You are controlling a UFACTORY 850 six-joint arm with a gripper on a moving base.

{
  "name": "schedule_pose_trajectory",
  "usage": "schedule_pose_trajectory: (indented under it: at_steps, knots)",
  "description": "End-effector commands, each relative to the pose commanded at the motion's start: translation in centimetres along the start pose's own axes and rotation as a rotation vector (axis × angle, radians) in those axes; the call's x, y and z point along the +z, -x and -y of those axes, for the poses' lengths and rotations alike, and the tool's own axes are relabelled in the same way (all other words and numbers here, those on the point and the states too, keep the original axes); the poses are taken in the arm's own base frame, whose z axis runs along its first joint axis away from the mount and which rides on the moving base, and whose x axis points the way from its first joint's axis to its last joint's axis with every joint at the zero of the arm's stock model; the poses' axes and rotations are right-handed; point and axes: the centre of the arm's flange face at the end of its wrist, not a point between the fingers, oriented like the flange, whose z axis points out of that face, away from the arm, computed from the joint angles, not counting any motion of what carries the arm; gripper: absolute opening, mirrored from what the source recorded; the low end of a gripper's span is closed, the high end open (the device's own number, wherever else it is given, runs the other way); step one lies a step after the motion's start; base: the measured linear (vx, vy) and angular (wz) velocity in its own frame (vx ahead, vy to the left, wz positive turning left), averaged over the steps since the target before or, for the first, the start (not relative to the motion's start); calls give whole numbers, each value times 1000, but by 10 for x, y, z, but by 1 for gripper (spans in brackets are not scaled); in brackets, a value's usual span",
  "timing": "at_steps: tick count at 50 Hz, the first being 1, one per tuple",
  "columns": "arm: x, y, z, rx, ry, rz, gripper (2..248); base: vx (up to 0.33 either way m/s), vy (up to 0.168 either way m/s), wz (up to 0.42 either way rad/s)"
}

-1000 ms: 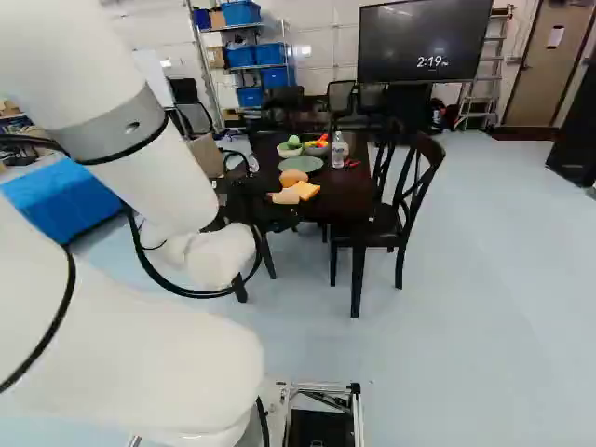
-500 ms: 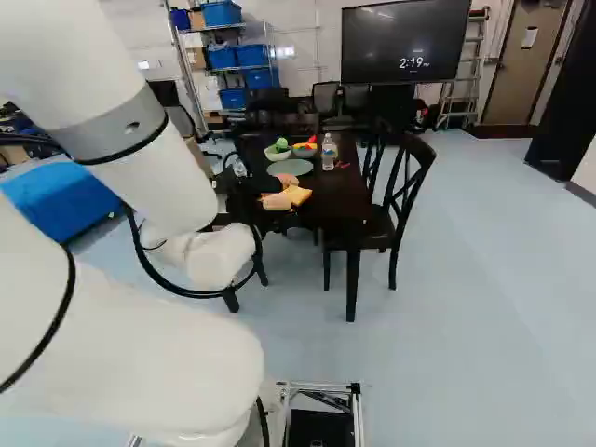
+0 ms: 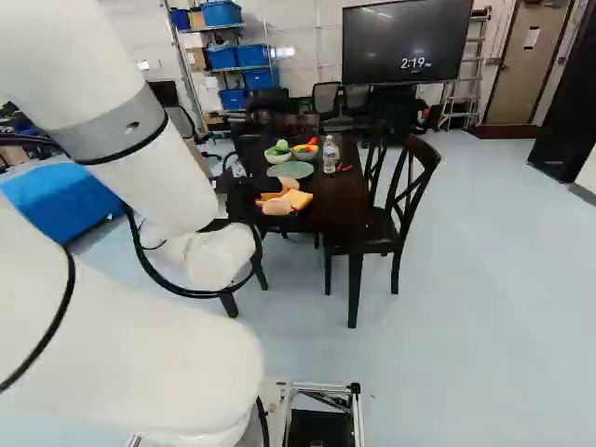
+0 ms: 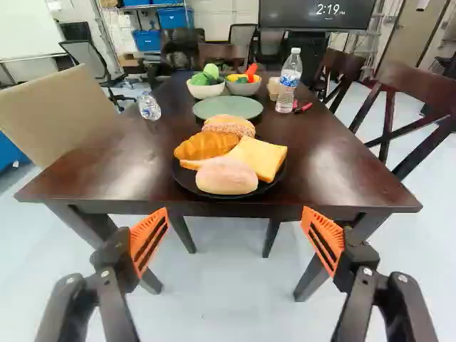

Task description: Move the croissant to the empty plate

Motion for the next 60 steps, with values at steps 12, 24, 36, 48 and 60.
schedule_pose_trajectory:
  at_steps: [12,24,36,48,60]
  knots:
    - [0,0,0,0,0,0,247,56,1,-4]
    - [0,0,0,0,0,0,247,49,1,-2]
    - [0,0,0,0,0,0,247,2,0,0]
    - [7,-17,1,-1,-2,-37,247,0,0,0]
    - [24,-38,4,-4,-13,-62,247,0,0,0]
